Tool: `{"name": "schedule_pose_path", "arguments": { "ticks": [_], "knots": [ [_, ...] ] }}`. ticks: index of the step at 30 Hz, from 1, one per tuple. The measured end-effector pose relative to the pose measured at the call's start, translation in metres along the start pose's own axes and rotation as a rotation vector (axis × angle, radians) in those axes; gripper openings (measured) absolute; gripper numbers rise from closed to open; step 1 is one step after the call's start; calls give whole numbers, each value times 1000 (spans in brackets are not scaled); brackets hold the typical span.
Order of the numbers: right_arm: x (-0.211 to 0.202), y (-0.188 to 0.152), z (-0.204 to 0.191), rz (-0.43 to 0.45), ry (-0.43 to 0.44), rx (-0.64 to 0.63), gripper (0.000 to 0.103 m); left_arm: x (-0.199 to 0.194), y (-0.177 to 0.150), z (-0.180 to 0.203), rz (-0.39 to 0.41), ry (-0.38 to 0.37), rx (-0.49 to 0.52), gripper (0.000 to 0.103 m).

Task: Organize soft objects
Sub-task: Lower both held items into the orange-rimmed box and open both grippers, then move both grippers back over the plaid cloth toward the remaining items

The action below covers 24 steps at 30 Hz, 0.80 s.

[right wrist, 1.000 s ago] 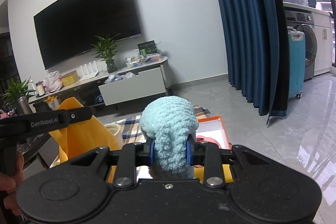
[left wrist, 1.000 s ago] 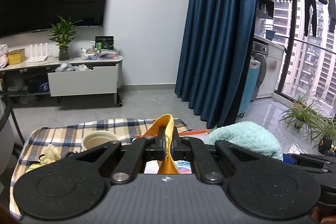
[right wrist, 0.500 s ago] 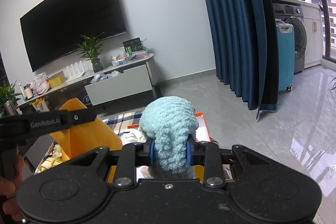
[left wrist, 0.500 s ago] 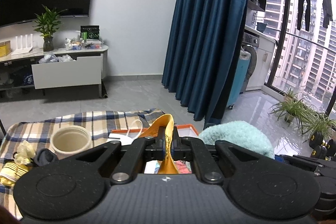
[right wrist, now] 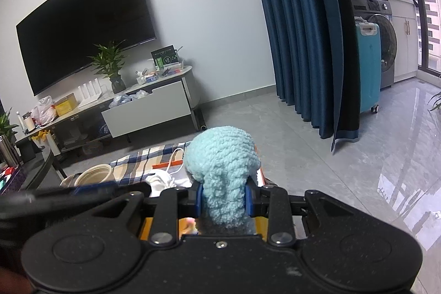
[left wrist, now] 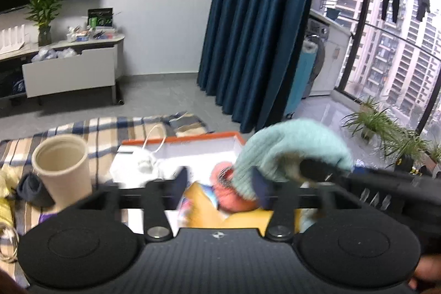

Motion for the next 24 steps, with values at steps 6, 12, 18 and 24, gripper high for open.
{"name": "schedule_pose_path", "arguments": {
  "ticks": [6,12,18,24],
  "knots": [
    [5,-2,0,0,3,-3,38,-2,-15,-17,-36,52,1,75],
    [23,-5,-7,-13,5,-29,66,-14,-15,-33,-34,129,33,82],
    [11,-11,-11,-27,-12,-51,70,-25,-15,-45,-23,153,23,86],
    [-13,-7,-22,-13,29,-56,70,-36,-15,-54,-7,167,13,87]
  ]
}}
Point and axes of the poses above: each gripper's, at about its wrist camera, not at the fingertips, and x roughly the way its jaws point, z to its right, y to its top, the point moved 8 cm from there along x, roughly the way its jaws point, and after that the axes turned 1 degree about y, right-handed, at the moved point
